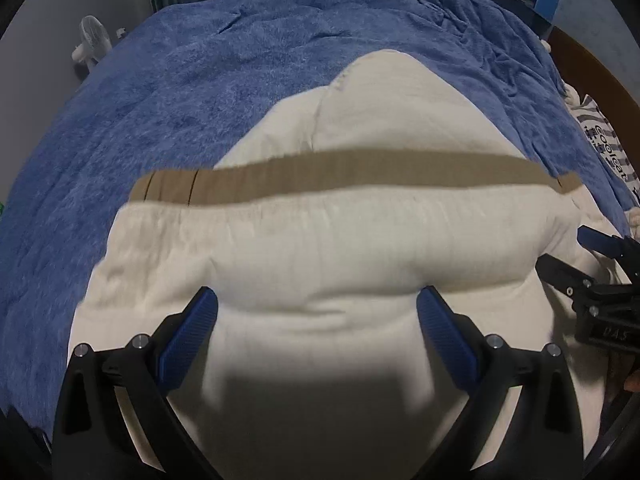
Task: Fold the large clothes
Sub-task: 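Press along the folded jacket with both open tools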
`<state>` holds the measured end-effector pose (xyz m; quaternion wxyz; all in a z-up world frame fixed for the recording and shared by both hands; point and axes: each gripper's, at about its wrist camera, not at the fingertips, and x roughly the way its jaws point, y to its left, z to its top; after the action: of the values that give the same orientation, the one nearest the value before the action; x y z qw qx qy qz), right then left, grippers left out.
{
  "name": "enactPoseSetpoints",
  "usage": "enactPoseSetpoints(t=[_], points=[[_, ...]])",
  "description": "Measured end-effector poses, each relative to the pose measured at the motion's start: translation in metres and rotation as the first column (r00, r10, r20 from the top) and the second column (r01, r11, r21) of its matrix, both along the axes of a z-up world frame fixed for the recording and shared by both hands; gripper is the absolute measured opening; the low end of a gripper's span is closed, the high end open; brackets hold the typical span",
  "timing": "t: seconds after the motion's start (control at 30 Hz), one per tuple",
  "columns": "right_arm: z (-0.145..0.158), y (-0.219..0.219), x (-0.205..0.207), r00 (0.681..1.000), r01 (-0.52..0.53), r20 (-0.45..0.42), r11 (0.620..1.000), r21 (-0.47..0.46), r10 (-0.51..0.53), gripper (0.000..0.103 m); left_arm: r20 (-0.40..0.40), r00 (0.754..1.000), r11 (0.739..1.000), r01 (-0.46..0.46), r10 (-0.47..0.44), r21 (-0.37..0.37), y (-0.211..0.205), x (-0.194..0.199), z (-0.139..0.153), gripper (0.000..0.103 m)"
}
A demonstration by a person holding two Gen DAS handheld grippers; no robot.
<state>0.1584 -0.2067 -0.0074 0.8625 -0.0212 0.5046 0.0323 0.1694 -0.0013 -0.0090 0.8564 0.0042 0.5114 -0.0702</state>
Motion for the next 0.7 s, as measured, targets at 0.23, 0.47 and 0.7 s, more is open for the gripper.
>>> enactPoseSetpoints(t=[0.23,0.47,0.7], points=[[-0.027,-0.001,0.023,1.000,0.018,-0.023,0.999,0.028,-0.017,0.097,-0.001,1.000,1.000,-0.018,0.018,0.014,-0.002,0.023,-0.021,0.097],[-0.004,-0.008,0.010,0.999,0.019,0.030,0.999,0.028,-0.020,0.093,0.026,1.000,1.000,-0.018,0.018,0.021,-0.001,0.012,-0.007,0.096],[-0.007,-0.075,0.001,0.990,0.142,-0.022,0.987,0.076,-0.141,0.093,-0.015,0.997,0.996,-0.073,0.073,-0.056,0.053,0.000,-0.007,0.097]])
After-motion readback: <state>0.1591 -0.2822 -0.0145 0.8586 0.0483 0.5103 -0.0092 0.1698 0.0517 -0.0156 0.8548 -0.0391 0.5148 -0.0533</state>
